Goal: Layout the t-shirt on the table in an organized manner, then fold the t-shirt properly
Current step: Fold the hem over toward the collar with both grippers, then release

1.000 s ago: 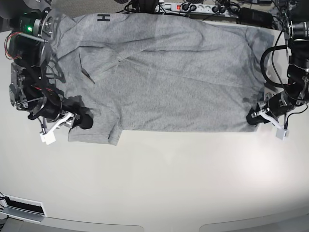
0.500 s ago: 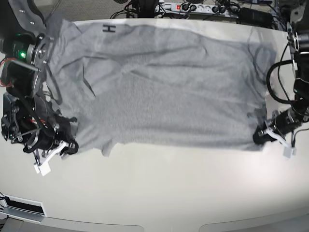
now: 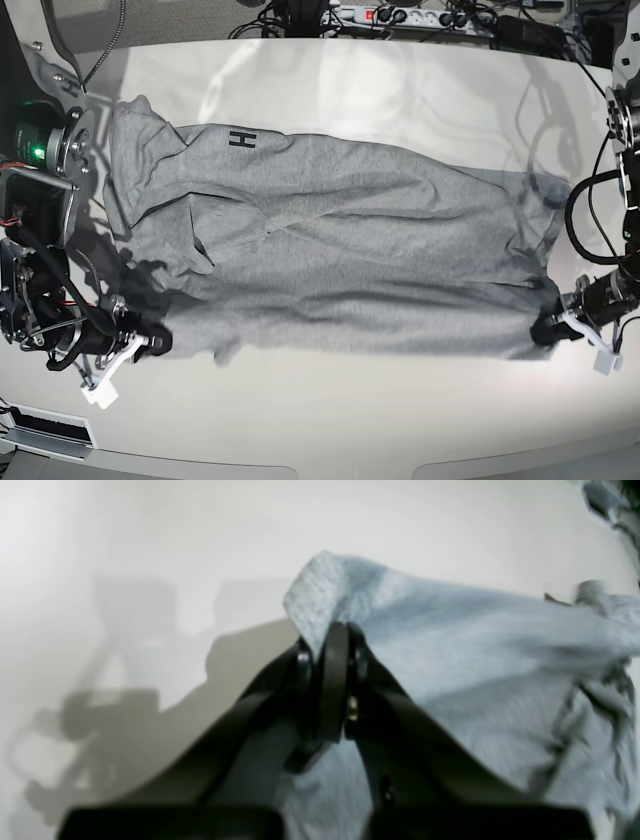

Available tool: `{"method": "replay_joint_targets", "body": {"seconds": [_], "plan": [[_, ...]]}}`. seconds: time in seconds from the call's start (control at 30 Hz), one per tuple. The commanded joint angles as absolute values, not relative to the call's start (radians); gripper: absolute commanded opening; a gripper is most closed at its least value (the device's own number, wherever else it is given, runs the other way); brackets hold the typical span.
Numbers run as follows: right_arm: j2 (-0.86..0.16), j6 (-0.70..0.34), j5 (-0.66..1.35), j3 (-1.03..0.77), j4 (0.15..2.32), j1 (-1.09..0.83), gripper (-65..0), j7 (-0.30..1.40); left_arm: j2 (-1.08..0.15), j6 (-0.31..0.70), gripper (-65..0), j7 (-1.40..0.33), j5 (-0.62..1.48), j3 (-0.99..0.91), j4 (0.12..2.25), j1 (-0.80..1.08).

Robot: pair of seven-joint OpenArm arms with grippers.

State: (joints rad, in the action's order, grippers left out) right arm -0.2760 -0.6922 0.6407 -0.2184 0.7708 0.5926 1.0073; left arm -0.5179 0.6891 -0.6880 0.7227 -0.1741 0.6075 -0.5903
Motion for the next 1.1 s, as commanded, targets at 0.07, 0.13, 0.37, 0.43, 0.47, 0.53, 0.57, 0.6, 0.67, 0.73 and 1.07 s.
{"method": "replay_joint_targets", "body": {"seconds": [0.07, 0.13, 0.37, 0.43, 0.47, 0.53, 0.57, 0.6, 0.67, 0.73, 1.07], "plan": [[-0.3, -0.698, 0.71, -0.194, 0.794, 0.612, -65.0, 1.048, -0.551, 0.698, -65.0, -0.743, 0.798, -0.178, 0.622, -0.615], [-0.312, -0.698, 0.754, -0.186, 0.821, 0.588, -65.0, 1.1, -0.565, 0.698, -65.0, -0.783, 0.834, -0.178, 0.622, -0.609], [-0.336, -0.698, 0.877, -0.184, 1.016, 0.468, -65.0, 1.251, -0.599, 0.698, -65.0, -0.967, 0.995, -0.178, 0.622, -0.609], [-0.335, -0.698, 0.896, -0.184, 1.087, 0.43, -65.0, 1.299, -0.603, 0.698, -65.0, -1.052, 1.059, -0.178, 0.622, -0.609], [-0.336, -0.698, 0.902, -0.184, 1.119, 0.413, -65.0, 1.314, -0.603, 0.698, -65.0, -1.098, 1.095, -0.178, 0.622, -0.609], [-0.338, -0.698, 0.916, -0.184, 1.18, 0.38, -65.0, 1.322, -0.607, 0.698, -65.0, -1.174, 1.16, -0.178, 0.622, -0.609], [-0.34, -0.698, 0.921, -0.184, 1.208, 0.367, -65.0, 1.322, -0.61, 0.698, -65.0, -1.195, 1.178, -0.178, 0.622, -0.609], [-0.345, -0.698, 0.921, -0.184, 1.234, 0.356, -65.0, 1.322, -0.616, 0.698, -65.0, -1.206, 1.188, -0.178, 0.622, -0.61], [-0.358, -0.698, 0.92, -0.184, 1.279, 0.34, -65.0, 1.324, -0.633, 0.698, -65.0, -1.205, 1.188, -0.178, 0.622, -0.61], [-0.373, -0.698, 0.92, -0.184, 1.302, 0.335, -65.0, 1.33, -0.651, 0.698, -65.0, -1.208, 1.195, -0.178, 0.622, -0.609], [-0.394, -0.698, 0.946, -0.167, 1.303, 0.273, -65.0, 1.396, -0.683, 0.698, -65.0, -1.338, 1.348, -0.178, 0.623, -0.49]]}}
